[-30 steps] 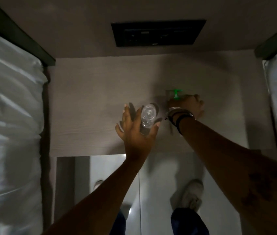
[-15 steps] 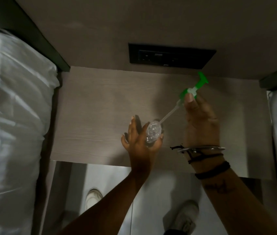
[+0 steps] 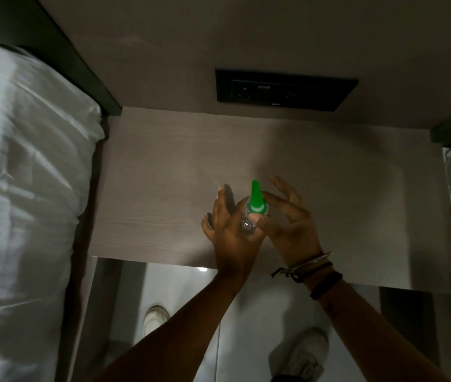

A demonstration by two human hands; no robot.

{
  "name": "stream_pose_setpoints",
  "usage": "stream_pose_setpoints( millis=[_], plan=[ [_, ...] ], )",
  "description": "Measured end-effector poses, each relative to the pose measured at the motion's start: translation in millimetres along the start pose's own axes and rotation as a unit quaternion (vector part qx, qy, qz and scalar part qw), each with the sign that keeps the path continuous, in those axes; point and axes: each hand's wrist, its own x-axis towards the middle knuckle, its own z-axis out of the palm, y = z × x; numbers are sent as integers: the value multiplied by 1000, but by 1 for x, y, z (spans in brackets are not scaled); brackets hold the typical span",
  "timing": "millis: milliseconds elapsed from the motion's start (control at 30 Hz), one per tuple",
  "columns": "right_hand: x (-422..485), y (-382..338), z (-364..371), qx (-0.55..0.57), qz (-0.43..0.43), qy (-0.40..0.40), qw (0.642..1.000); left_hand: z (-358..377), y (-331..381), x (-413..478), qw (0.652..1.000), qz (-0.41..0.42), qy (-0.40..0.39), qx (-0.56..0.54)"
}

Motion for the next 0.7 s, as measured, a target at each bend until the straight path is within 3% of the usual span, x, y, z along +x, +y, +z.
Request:
stream_pose_setpoints(
  millis=[233, 333, 567, 700],
  plan=[
    [1, 10, 13, 53, 44, 19, 997, -7, -1, 7, 999, 6, -36, -33],
    [-2, 11, 13, 74, 50, 35, 995, -11, 0, 11, 986, 21, -66, -152],
    [9, 8, 1, 75, 46, -94, 992, -16, -5, 23, 985, 13, -97, -145],
    [23, 8, -11, -59, -9, -126, 990, -14, -7, 27, 988, 38, -100, -113]
  ],
)
